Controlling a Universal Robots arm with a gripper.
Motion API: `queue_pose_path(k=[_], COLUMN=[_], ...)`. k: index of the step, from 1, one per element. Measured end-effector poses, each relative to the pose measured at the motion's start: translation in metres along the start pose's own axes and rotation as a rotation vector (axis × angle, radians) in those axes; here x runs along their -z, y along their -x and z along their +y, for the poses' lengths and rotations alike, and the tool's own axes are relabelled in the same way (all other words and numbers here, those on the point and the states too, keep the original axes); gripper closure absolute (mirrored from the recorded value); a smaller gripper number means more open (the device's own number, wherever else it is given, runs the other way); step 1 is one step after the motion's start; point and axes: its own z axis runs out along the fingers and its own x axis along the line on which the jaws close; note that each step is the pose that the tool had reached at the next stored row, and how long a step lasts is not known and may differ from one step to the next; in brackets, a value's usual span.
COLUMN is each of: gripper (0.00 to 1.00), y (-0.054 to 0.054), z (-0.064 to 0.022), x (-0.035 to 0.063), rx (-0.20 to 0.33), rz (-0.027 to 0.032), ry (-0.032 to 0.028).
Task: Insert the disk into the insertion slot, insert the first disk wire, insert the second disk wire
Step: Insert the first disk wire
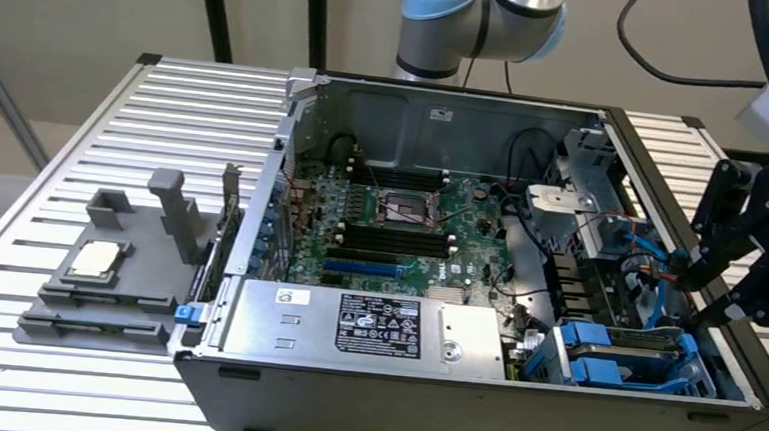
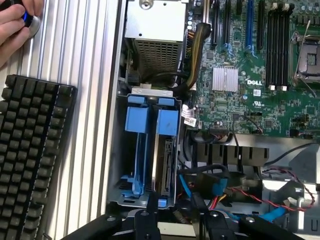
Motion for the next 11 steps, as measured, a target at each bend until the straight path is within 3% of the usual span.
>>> queue_pose_path(k=[3, 11], gripper=[0.61, 0.61], y=[0.0, 0.004], z=[0.005, 0.0041], x=[-0.006, -0.0186], rx=[0.014, 0.038], rz=[0.0001, -0.0016], ry=[-0.0002, -0.0005])
